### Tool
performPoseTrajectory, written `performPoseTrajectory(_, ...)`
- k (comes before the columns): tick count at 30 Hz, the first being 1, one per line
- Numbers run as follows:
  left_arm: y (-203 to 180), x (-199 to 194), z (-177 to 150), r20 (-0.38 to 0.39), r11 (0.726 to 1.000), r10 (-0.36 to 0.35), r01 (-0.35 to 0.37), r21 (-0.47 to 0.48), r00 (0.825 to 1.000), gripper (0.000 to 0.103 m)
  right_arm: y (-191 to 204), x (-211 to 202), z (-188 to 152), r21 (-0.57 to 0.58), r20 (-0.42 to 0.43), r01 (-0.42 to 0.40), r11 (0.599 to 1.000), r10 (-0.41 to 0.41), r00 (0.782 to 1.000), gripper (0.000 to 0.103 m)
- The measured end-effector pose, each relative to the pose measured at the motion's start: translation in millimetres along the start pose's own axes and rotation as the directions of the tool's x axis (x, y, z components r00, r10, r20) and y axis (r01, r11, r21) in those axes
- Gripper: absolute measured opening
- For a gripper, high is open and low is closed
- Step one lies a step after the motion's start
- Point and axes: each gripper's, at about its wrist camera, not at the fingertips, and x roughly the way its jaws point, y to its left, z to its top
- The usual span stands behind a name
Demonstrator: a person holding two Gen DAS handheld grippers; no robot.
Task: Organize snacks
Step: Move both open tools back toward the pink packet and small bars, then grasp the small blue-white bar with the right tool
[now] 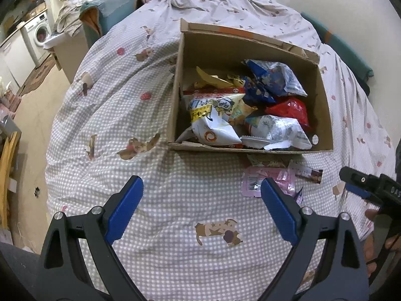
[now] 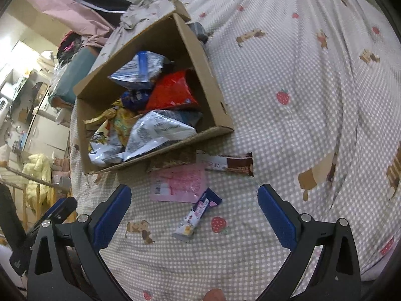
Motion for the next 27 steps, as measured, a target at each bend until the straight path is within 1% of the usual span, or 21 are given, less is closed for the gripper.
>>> performPoseTrajectory(4, 6.3, 2.0, 2.4, -0.008, 1.000, 0.010, -0.011, -0.027, 1.000, 0.093, -13.7, 7.1, -0.4, 0.069, -0.024, -0.006, 0.998, 0.007, 1.000, 0.103)
performPoseTrajectory(8, 11.6, 4.9, 2.7, -0.030, 0.998, 0.001, -0.003, -0.057, 1.000, 0.093, -23.5, 15.9, 1.5, 0.117, -0.051, 0.012, 0.993, -0.006, 0.999, 0.103)
performPoseTrajectory(10, 12.4, 6.6, 2.8, -0.039, 0.998, -0.004, 0.002, -0.066, 0.999, 0.093, -26.3, 25.1, 1.8, 0.126, -0.087, 0.034, 0.991, -0.023, 0.996, 0.103)
performPoseTrajectory(11, 12.4, 7.6, 2.9, -0.043, 0.998, -0.005, 0.002, -0.069, 0.999, 0.093, -26.6, 32.0, 1.2, 0.138, -0.112, 0.032, 0.990, -0.016, 0.994, 0.103)
performPoseTrajectory(12, 12.3, 8.4, 2.9, -0.045, 0.997, -0.006, 0.003, -0.071, 0.999, 0.093, -28.6, 41.2, -0.8, 0.166, -0.148, -0.003, 0.986, 0.028, 0.989, 0.101)
performPoseTrajectory(13, 12.0, 9.6, 3.1, -0.050, 0.997, -0.010, 0.006, -0.074, 0.999, 0.093, -28.6, 49.0, -2.4, 0.183, -0.175, -0.033, 0.983, 0.065, 0.982, 0.093)
performPoseTrajectory(14, 11.5, 10.9, 3.2, -0.055, 0.997, -0.015, 0.011, -0.078, 0.998, 0.093, -26.0, 59.0, -4.7, 0.191, -0.212, -0.049, 0.980, 0.090, 0.973, 0.088)
performPoseTrajectory(15, 11.1, 11.4, 3.4, -0.057, 0.997, -0.019, 0.014, -0.079, 0.998, 0.093, -21.4, 67.6, -7.0, 0.175, -0.244, -0.043, 0.984, 0.086, 0.966, 0.083)
performPoseTrajectory(16, 9.9, 12.4, 3.4, -0.060, 0.997, -0.022, 0.017, -0.078, 0.998, 0.093, -16.2, 75.6, -9.6, 0.148, -0.271, -0.029, 0.989, 0.068, 0.960, 0.075)
performPoseTrajectory(18, 8.8, 13.2, 3.1, -0.061, 0.997, -0.021, 0.017, -0.071, 0.998, 0.093, -7.0, 84.9, -13.0, 0.106, -0.293, -0.005, 0.994, 0.036, 0.955, 0.065)
performPoseTrajectory(20, 8.2, 14.2, 2.8, -0.061, 0.998, -0.016, 0.012, -0.066, 0.998, 0.093, 1.7, 93.5, -16.1, 0.059, -0.308, 0.014, 0.998, 0.005, 0.951, 0.062)
performPoseTrajectory(21, 8.8, 14.4, 2.6, -0.062, 0.998, -0.014, 0.010, -0.066, 0.998, 0.093, 4.7, 98.6, -18.6, 0.037, -0.324, 0.028, 0.999, -0.015, 0.946, 0.059)
performPoseTrajectory(23, 11.0, 15.8, 2.4, -0.068, 0.997, -0.014, 0.008, -0.077, 0.998, 0.093, 6.0, 105.3, -23.3, 0.020, -0.349, 0.051, 0.998, -0.041, 0.936, 0.051)
performPoseTrajectory(25, 13.2, 16.5, 2.4, -0.071, 0.996, -0.016, 0.010, -0.088, 0.997, 0.093, 4.3, 106.5, -27.1, -0.002, -0.352, 0.083, 0.997, -0.079, 0.933, 0.030)
performPoseTrajectory(27, 13.8, 16.7, 2.3, -0.072, 0.995, -0.019, 0.012, -0.095, 0.997, 0.093, 2.5, 100.8, -26.2, -0.012, -0.332, 0.092, 0.996, -0.090, 0.939, 0.022)
